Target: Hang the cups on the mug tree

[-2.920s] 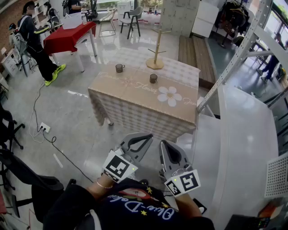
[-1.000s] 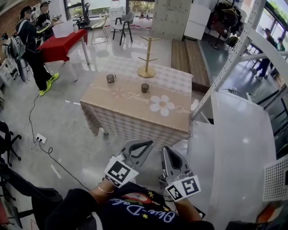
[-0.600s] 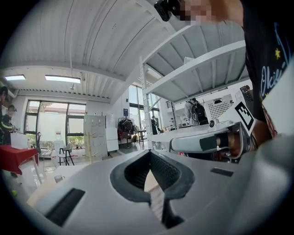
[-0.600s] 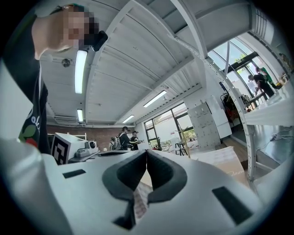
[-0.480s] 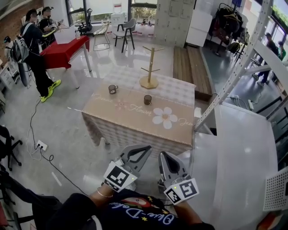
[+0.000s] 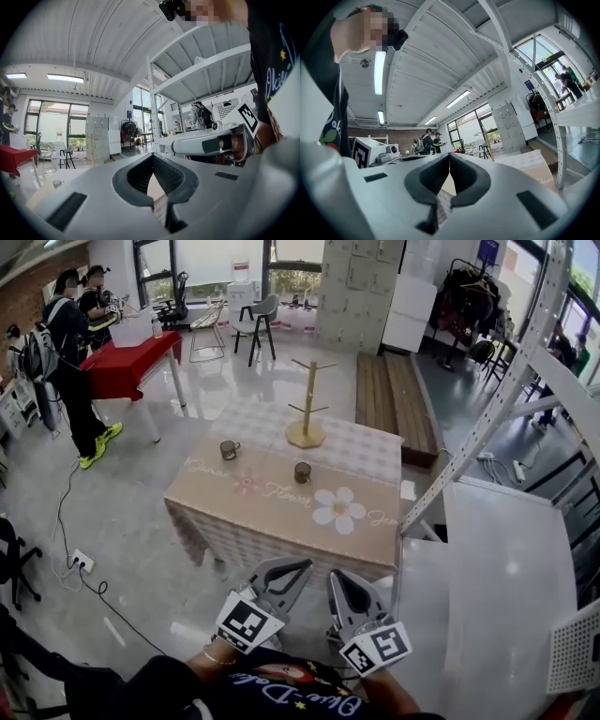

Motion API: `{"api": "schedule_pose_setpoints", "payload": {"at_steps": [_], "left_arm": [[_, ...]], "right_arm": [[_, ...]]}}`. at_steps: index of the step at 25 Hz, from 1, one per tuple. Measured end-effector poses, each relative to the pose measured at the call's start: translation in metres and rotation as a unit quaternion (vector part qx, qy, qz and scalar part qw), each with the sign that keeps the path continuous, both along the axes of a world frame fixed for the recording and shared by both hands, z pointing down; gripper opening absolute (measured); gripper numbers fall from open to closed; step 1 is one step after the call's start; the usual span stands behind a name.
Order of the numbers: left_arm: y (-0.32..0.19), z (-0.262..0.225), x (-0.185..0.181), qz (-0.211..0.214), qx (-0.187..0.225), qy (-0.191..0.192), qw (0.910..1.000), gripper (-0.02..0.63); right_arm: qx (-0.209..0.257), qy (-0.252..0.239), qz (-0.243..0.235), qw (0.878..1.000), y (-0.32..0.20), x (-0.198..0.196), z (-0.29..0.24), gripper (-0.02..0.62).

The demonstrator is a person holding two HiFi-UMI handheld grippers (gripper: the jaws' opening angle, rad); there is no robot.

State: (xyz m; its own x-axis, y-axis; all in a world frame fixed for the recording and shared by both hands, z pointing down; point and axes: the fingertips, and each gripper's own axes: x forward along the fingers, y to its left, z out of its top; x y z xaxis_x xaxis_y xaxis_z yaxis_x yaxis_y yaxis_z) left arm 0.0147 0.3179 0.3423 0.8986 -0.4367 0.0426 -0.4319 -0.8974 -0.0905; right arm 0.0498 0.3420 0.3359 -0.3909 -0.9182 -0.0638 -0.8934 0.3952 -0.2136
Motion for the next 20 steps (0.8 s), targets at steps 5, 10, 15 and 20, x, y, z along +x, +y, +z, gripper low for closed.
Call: {"api": "schedule_pose_setpoints", "payload": {"at_steps": [5, 10, 15, 20], "left_arm": [[-0.011, 0.0, -0.002, -0.004, -0.002, 0.015, 0.9999, 0.008], [-0.022, 0.002, -0.01, -0.018, -0.008, 0.019, 0.9996, 0.008], [-0.039, 0.006, -0.018, -0.033, -0.02, 0.025, 0.9989, 0.008], [-0.056, 0.009, -0.026, -0.039, -0.025, 0.029, 0.9985, 0.008]], "right_arm": [[-0.001, 0.007, -0.002, 1.0, -0.013, -0.001, 0.0, 0.009], [-0.001, 0.012, -0.009, 1.0, -0.024, -0.005, -0.002, 0.009], [-0.007, 0.015, -0.017, 1.0, -0.041, -0.011, 0.0, 0.009], [-0.012, 0.021, -0.022, 0.999, -0.057, -0.018, 0.0, 0.009]]}}
